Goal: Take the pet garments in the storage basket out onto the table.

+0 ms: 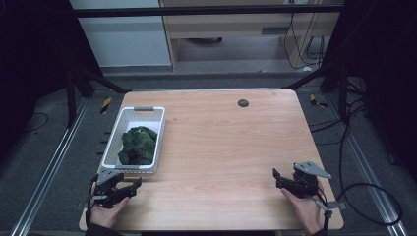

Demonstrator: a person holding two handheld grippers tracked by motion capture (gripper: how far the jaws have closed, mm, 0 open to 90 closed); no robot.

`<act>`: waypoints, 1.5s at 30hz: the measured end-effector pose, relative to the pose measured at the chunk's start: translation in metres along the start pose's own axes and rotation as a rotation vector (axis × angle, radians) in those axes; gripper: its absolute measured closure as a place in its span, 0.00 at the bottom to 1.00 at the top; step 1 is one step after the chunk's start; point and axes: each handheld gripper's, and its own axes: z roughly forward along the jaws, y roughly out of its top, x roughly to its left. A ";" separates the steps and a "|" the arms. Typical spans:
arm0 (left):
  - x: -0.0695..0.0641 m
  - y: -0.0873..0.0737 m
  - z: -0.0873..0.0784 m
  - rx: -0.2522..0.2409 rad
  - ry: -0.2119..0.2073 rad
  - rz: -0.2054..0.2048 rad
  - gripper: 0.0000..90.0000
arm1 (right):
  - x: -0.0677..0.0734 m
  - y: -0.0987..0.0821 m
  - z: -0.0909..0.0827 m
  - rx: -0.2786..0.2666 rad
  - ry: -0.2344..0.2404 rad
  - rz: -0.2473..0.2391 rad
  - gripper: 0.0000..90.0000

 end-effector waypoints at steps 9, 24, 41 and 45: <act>-0.002 0.002 -0.006 -0.007 -0.001 0.003 0.26 | 0.002 -0.001 -0.001 0.005 0.003 -0.007 0.19; 0.002 0.009 -0.017 -0.050 -0.009 -0.019 0.23 | 0.006 -0.001 0.002 0.021 0.013 -0.013 0.19; 0.004 0.026 -0.036 -0.101 -0.013 -0.024 0.23 | 0.012 0.002 0.007 0.026 0.024 -0.036 0.18; 0.003 0.032 -0.040 -0.113 -0.015 -0.019 0.22 | 0.012 0.002 0.006 0.022 0.025 -0.027 0.18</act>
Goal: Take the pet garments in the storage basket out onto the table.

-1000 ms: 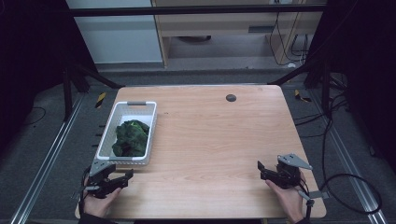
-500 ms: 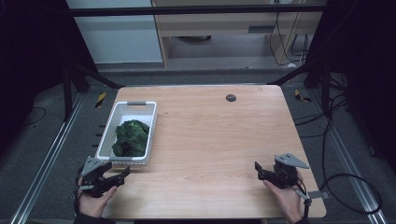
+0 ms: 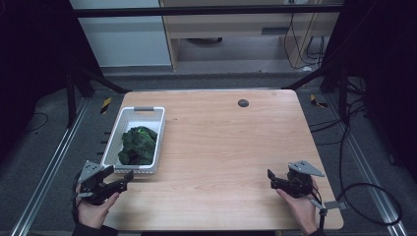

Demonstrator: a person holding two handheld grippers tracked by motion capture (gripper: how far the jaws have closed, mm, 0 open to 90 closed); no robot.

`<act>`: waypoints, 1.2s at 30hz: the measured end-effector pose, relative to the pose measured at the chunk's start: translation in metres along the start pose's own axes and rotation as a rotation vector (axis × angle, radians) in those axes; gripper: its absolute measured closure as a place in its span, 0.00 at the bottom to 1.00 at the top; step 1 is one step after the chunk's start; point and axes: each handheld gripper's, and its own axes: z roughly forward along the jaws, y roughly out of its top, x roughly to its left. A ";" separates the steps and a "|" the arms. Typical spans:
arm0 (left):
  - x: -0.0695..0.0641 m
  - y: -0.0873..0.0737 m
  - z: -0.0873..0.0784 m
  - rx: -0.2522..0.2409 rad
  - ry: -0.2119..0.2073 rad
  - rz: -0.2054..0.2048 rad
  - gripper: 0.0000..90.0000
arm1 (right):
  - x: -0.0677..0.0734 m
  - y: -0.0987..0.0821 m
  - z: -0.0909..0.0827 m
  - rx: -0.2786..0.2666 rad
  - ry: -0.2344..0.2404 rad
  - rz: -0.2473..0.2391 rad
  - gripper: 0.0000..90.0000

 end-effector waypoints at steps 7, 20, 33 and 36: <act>-0.003 0.014 -0.001 -0.004 -0.004 0.022 0.21 | -0.001 0.001 -0.001 -0.001 -0.002 0.003 0.18; -0.012 0.047 0.006 0.013 0.013 0.110 0.19 | -0.004 0.003 -0.003 -0.010 -0.009 0.011 0.18; -0.008 0.074 0.018 0.053 0.015 0.141 0.19 | -0.004 0.003 -0.003 -0.005 -0.007 0.001 0.18; -0.006 0.078 0.022 0.068 0.009 0.146 0.19 | -0.005 0.003 -0.003 -0.004 -0.010 -0.002 0.18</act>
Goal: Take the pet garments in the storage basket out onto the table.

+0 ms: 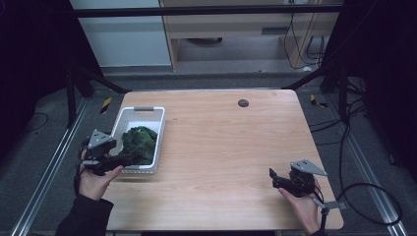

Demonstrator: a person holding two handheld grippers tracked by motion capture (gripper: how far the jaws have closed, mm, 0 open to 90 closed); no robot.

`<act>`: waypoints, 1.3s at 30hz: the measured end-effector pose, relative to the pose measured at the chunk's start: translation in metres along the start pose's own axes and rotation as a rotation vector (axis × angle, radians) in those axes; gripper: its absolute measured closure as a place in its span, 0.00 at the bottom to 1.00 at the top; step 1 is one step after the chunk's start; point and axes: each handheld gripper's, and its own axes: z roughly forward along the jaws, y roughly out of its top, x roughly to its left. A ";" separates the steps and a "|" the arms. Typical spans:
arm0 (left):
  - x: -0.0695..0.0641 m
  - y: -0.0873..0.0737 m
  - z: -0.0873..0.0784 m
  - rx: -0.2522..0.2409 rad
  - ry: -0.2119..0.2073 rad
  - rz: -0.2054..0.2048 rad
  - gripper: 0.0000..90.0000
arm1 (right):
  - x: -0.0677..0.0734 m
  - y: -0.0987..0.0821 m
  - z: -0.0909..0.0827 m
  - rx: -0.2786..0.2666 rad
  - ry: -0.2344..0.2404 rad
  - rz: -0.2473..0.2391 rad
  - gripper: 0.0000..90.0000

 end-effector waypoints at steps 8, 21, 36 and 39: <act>0.003 0.011 0.011 0.039 0.001 0.018 0.19 | 0.000 -0.001 0.001 0.011 0.010 0.003 0.18; 0.011 0.037 0.021 0.109 0.008 0.054 0.19 | 0.000 -0.001 0.002 0.022 0.012 -0.007 0.17; 0.016 0.051 0.040 0.215 0.014 0.092 0.19 | 0.001 -0.001 0.004 0.041 0.013 -0.016 0.16; 0.020 0.053 0.042 0.230 0.012 0.090 0.19 | 0.001 -0.001 0.004 0.041 0.011 -0.017 0.16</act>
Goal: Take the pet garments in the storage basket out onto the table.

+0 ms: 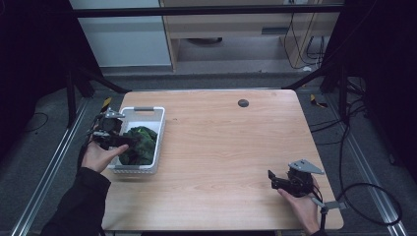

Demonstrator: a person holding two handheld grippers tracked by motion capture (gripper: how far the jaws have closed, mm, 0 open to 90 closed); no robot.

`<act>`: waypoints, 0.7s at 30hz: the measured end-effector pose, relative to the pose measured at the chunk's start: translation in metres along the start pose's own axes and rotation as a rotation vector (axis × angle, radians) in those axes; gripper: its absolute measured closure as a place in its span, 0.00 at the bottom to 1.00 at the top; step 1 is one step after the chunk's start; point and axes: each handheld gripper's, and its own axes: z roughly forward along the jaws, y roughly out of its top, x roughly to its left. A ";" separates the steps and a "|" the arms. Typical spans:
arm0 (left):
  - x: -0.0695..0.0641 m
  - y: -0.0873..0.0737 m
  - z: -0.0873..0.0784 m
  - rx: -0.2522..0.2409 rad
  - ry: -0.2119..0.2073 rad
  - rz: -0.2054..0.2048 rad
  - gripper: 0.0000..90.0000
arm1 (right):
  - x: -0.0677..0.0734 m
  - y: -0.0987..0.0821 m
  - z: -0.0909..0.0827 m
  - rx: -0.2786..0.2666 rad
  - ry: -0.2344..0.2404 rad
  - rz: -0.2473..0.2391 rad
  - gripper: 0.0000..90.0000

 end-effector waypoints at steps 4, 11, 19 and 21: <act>0.004 0.003 0.004 0.034 0.006 0.003 0.19 | 0.000 0.000 0.000 0.006 0.005 0.005 0.16; 0.006 0.011 0.008 0.071 -0.003 0.009 0.19 | 0.000 0.000 0.001 0.010 0.007 -0.002 0.16; 0.009 0.018 0.018 0.127 -0.022 0.011 0.19 | 0.000 0.000 0.001 0.020 0.013 -0.001 0.16; 0.010 0.018 0.020 0.145 -0.025 0.018 0.19 | 0.000 0.000 0.002 0.021 0.011 -0.004 0.16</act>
